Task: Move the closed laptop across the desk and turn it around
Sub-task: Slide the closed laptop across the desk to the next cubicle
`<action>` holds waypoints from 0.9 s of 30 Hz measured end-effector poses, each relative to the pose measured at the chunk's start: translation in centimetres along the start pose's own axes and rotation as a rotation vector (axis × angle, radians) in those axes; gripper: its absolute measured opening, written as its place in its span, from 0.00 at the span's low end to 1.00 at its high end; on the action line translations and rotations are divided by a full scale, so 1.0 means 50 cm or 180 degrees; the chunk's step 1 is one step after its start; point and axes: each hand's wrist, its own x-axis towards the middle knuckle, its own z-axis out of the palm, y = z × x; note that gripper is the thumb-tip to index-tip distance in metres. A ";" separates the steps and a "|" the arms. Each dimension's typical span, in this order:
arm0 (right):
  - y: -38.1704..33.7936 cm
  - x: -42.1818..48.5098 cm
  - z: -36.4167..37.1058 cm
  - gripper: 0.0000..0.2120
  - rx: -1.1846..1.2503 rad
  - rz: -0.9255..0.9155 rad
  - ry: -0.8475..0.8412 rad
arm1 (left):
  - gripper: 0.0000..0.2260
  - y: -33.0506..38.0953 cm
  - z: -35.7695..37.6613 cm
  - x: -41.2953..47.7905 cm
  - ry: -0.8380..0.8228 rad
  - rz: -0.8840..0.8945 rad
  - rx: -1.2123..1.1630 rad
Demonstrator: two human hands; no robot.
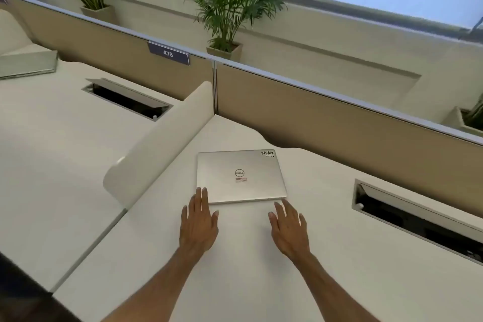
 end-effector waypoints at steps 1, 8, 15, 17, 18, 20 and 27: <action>-0.011 0.018 0.005 0.26 0.0032 -0.0017 -0.0023 | 0.33 -0.013 0.005 0.014 0.0005 -0.0019 0.0002; -0.068 0.138 0.024 0.26 -0.0127 -0.0113 0.0059 | 0.32 -0.040 0.010 0.121 -0.0040 -0.0358 -0.0246; -0.087 0.251 -0.004 0.26 0.0038 0.0209 -0.0008 | 0.32 -0.022 0.007 0.215 -0.0273 -0.0260 -0.0487; -0.092 0.285 -0.016 0.29 0.0353 0.0568 -0.0034 | 0.32 -0.019 0.011 0.234 -0.0278 -0.0248 -0.0358; -0.092 0.300 -0.021 0.30 0.0496 0.0741 -0.0071 | 0.32 -0.018 0.013 0.241 -0.0311 -0.0271 -0.0328; -0.086 0.323 -0.028 0.33 0.0744 0.0997 -0.0161 | 0.32 -0.016 0.016 0.255 -0.0334 -0.0379 -0.0254; -0.063 0.366 -0.002 0.21 0.0880 0.1407 0.0050 | 0.24 0.004 0.021 0.306 -0.0106 -0.1087 -0.0576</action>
